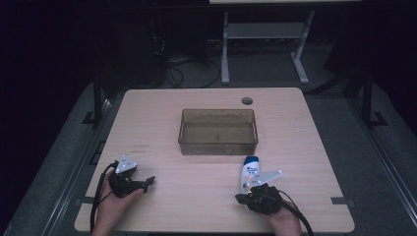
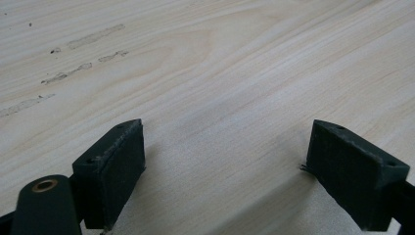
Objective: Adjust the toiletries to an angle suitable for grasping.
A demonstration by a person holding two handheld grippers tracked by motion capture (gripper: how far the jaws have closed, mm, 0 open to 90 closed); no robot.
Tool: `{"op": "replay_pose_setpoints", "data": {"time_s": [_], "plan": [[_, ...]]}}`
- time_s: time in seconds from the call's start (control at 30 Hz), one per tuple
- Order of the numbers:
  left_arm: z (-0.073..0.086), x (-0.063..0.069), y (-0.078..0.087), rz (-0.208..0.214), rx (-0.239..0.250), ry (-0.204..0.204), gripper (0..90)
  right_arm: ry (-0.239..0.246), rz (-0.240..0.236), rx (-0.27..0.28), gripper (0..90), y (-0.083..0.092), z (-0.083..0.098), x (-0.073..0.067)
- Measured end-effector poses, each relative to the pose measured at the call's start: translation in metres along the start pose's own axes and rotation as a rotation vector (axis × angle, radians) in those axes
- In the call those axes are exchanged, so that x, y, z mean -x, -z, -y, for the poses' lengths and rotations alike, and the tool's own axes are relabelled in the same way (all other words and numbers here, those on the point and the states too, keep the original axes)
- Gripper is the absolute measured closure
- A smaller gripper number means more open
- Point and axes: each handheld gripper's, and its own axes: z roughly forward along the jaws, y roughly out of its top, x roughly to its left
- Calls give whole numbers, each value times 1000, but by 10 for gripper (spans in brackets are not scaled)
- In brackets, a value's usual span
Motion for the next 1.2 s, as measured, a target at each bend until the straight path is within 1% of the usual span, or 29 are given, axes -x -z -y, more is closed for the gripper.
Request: {"op": "replay_pose_setpoints", "data": {"time_s": [0.13,0.17,0.63,0.8,0.83,0.93,0.97,1.2], "plan": [[0,0,0,0,0,0,132,-8,10,2,900,5,4,3],[0,0,0,0,0,0,132,-16,19,3,900,7,6,5],[0,0,0,0,0,0,132,-40,70,2,900,21,18,16],[0,0,0,0,0,0,132,-57,87,10,900,28,23,21],[0,0,0,0,0,0,132,-65,97,9,900,31,25,23],[0,0,0,0,0,0,132,-64,105,10,900,33,27,25],[0,0,0,0,0,0,132,-74,111,9,900,35,29,27],[0,0,0,0,0,0,132,-88,134,9,900,40,33,34]]}}
